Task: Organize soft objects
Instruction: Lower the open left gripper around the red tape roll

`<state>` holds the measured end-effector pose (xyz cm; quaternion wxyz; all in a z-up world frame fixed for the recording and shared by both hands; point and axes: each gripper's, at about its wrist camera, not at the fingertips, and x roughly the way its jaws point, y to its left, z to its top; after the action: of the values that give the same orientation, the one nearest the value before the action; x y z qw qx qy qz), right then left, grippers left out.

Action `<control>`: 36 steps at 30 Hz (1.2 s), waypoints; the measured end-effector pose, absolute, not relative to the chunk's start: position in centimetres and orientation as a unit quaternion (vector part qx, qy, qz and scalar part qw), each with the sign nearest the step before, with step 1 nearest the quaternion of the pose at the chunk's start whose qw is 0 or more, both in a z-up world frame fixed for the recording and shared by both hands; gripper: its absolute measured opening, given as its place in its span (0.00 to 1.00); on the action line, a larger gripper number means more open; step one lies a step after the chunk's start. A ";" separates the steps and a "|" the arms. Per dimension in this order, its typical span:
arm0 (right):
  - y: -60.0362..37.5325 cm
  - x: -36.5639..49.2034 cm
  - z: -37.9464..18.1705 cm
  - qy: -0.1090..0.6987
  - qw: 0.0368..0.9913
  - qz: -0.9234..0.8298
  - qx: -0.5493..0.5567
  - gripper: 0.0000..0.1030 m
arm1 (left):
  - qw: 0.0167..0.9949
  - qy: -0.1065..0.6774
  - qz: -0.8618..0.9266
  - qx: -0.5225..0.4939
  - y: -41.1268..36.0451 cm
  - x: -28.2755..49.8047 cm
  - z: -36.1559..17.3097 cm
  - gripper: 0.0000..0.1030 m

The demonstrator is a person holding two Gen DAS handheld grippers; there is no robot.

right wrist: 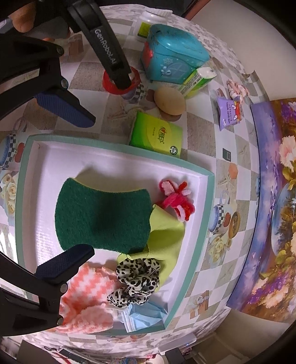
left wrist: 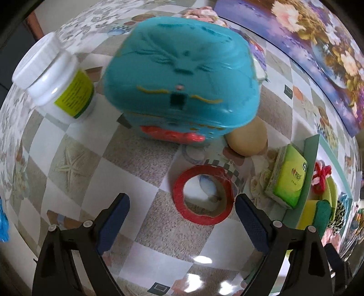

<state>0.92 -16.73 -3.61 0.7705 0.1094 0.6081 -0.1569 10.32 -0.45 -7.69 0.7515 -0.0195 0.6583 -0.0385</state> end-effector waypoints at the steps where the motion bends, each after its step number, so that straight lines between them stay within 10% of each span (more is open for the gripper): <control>1: -16.8 0.9 -3.6 0.608 0.770 -0.158 0.109 1.00 | 0.752 0.658 -0.040 -0.017 -0.8 10.4 -7.8 0.90; 12: -16.9 0.9 -3.7 0.609 0.769 -0.160 0.108 1.00 | 0.758 0.648 -0.065 0.018 -3.9 10.8 -7.8 0.56; 36: -16.2 2.3 -2.1 0.544 0.824 -0.104 0.120 1.00 | 0.764 0.639 -0.059 -0.064 -0.3 11.4 -6.2 0.54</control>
<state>2.30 -16.22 -2.08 0.8242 0.1199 0.5436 -0.1045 11.35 -0.27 -6.20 0.7640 -0.0642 0.6393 -0.0594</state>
